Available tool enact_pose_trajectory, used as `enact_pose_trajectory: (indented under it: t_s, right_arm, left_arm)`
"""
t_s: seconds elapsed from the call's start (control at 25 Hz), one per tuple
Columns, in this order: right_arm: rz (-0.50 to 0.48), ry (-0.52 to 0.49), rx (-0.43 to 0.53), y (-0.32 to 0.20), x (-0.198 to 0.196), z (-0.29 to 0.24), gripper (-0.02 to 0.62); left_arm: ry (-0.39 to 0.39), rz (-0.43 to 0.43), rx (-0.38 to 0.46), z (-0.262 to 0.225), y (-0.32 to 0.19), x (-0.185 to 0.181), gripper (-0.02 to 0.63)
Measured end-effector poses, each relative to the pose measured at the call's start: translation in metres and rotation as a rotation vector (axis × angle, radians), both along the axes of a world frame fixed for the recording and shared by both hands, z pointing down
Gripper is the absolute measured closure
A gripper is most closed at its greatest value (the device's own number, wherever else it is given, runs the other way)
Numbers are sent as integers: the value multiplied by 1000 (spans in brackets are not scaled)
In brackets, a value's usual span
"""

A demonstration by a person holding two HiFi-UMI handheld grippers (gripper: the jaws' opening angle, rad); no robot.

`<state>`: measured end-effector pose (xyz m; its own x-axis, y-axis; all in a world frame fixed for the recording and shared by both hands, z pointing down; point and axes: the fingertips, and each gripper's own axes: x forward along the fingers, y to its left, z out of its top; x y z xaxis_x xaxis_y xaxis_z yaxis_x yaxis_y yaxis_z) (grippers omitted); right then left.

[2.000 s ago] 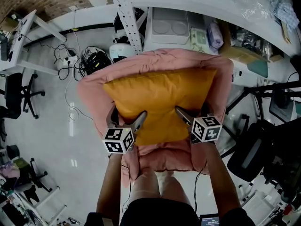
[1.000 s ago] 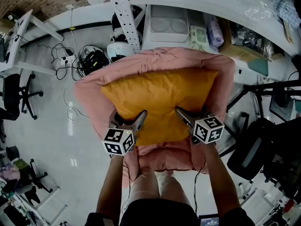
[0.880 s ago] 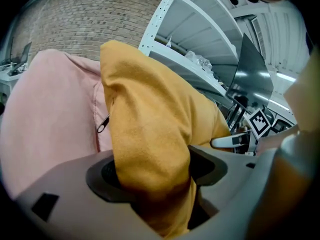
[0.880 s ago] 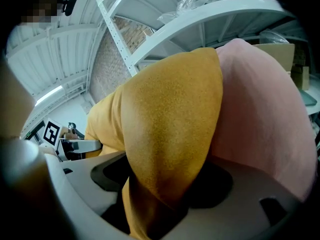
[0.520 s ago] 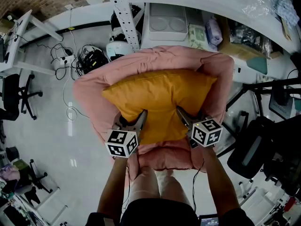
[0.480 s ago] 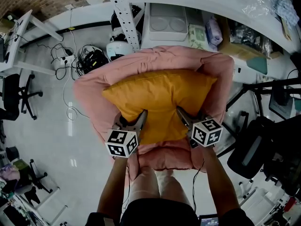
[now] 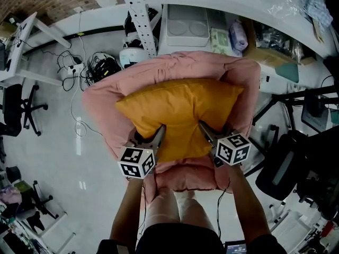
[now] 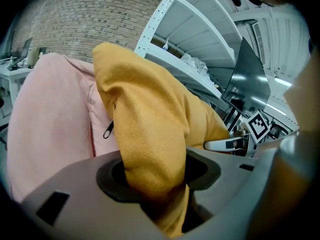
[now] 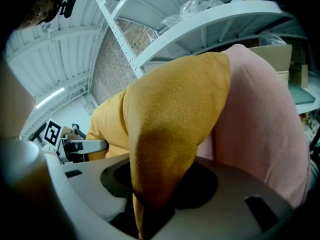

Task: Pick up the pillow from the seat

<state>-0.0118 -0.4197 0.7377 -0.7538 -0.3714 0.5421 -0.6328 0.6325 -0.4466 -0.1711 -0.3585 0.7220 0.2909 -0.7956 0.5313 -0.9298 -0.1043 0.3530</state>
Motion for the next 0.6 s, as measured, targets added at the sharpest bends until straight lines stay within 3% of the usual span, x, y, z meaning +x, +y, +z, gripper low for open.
enact_pose_trajectory:
  t_s: [0.6]
  right_arm:
    - [4, -6, 40, 26, 14, -35, 403]
  left_arm:
    - [-6, 16, 45, -36, 25, 16, 385]
